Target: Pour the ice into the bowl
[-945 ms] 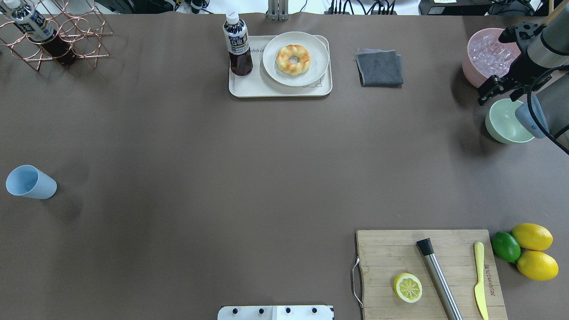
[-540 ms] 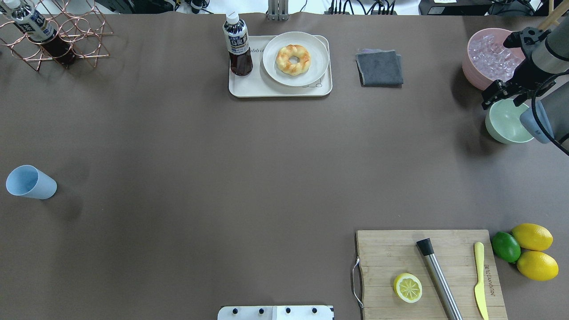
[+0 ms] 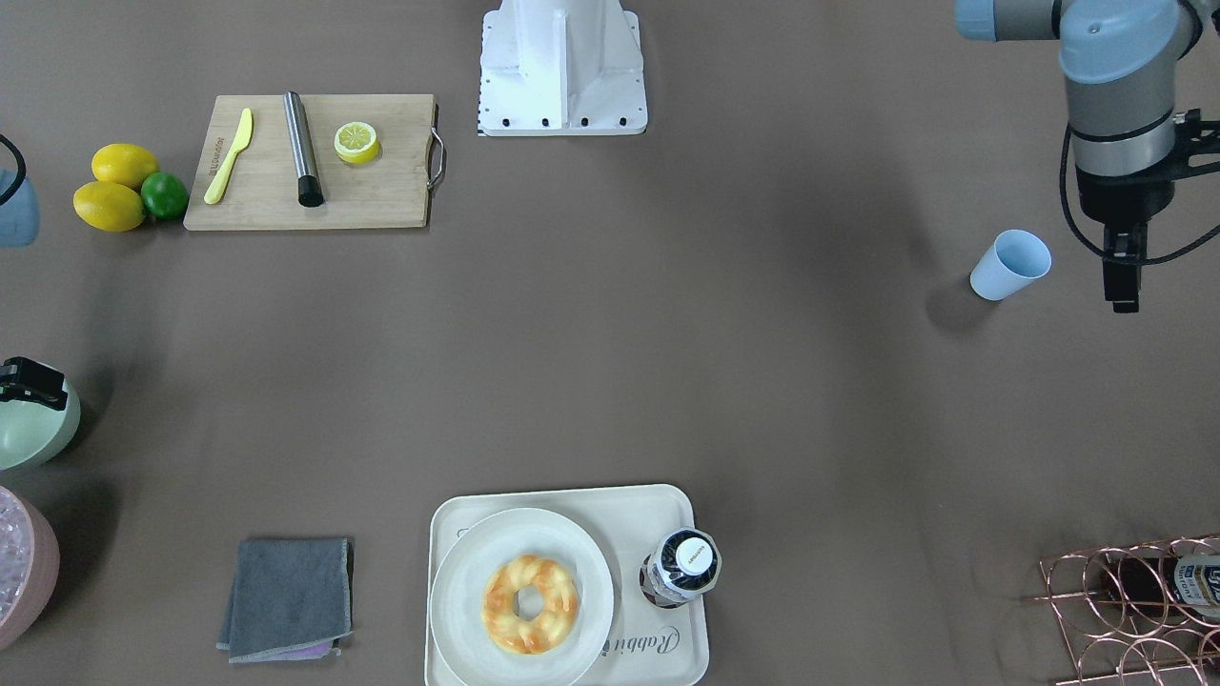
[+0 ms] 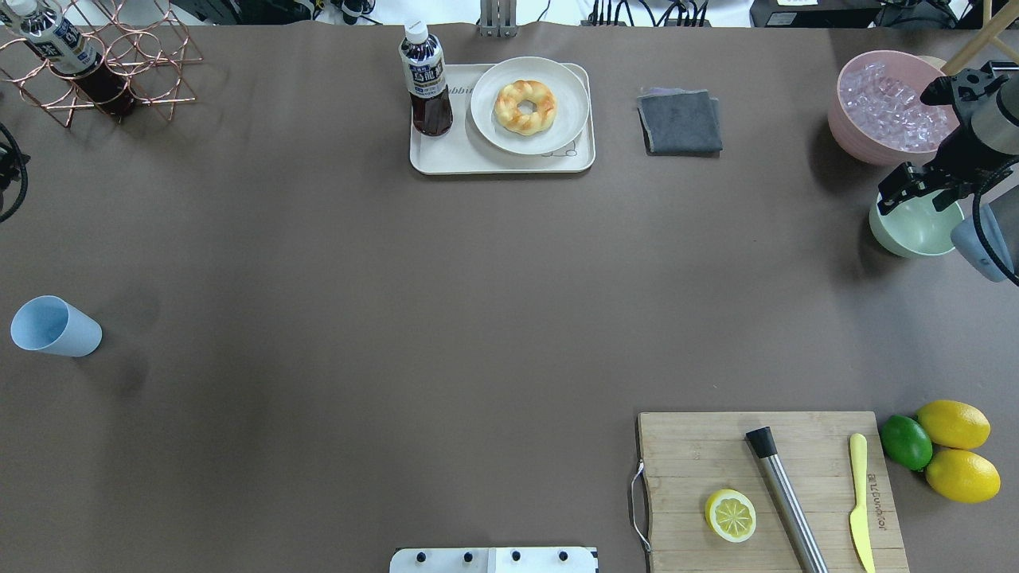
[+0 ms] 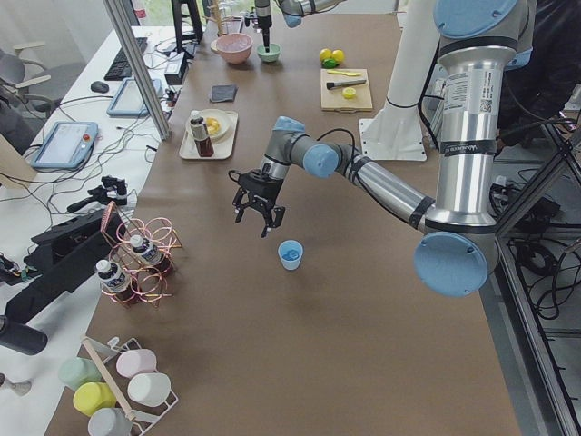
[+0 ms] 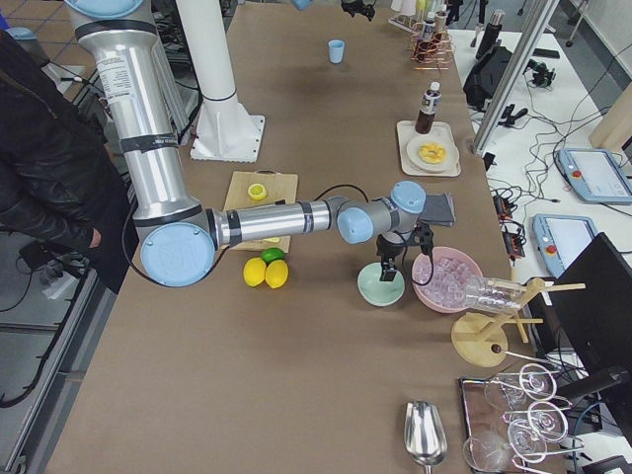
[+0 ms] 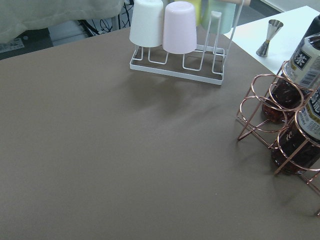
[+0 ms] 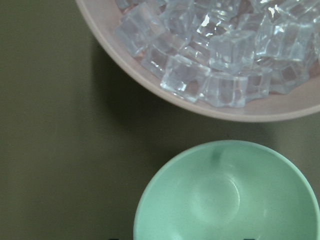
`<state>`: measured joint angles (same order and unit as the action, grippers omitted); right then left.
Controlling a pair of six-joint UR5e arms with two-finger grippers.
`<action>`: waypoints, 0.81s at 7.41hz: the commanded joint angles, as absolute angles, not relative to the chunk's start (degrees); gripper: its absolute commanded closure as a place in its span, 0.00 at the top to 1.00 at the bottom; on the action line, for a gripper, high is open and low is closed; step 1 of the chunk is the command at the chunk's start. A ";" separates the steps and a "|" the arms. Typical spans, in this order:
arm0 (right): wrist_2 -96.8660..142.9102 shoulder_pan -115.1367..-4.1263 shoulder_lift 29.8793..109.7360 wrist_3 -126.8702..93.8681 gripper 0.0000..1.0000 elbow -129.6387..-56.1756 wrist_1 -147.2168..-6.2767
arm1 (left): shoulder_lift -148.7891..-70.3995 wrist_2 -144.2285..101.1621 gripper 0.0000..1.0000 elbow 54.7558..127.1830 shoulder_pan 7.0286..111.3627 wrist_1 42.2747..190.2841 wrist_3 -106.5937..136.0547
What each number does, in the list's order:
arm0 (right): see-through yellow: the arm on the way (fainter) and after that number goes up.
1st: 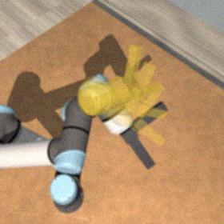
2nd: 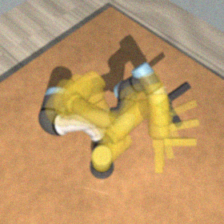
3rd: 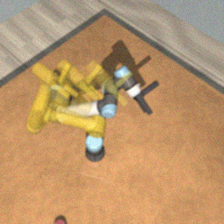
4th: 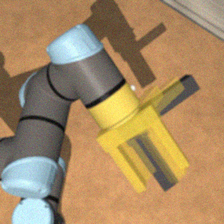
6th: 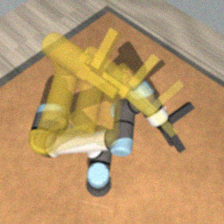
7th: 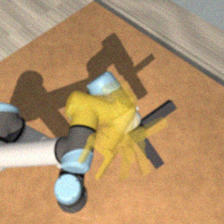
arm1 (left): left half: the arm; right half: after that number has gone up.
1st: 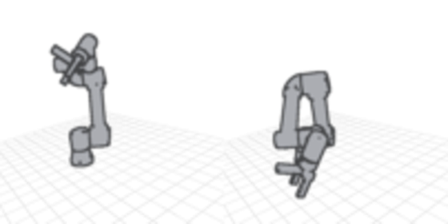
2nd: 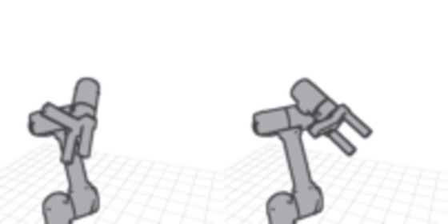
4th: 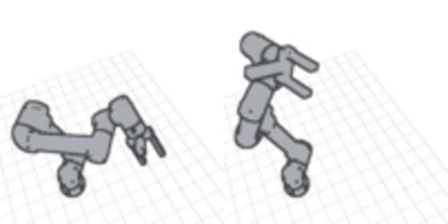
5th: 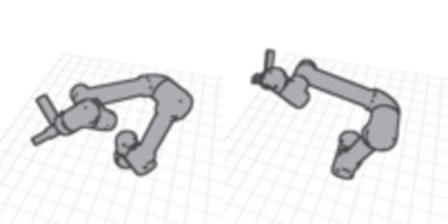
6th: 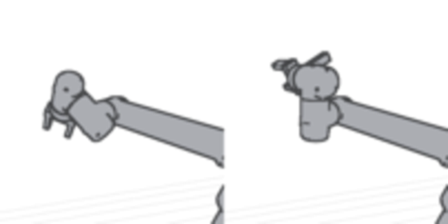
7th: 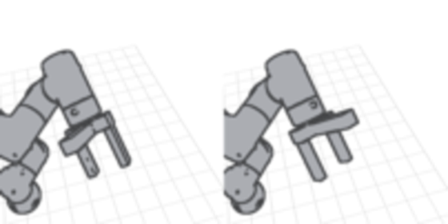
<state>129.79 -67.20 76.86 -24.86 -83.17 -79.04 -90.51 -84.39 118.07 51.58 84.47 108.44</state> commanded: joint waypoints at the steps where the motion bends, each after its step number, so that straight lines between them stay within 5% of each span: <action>1: 129.12 -64.35 77.87 -30.39 0.86 -81.92 -73.32 | -94.62 -79.99 0.96 117.95 43.54 70.22 121.24; 4: 127.62 -62.23 77.78 -32.78 0.85 -82.53 -72.60 | -106.76 -79.98 0.96 116.64 37.46 47.87 132.07; 6: 127.70 -62.31 78.05 -32.26 0.37 -82.97 -72.60 | -108.10 -79.89 0.96 110.16 34.64 46.58 137.00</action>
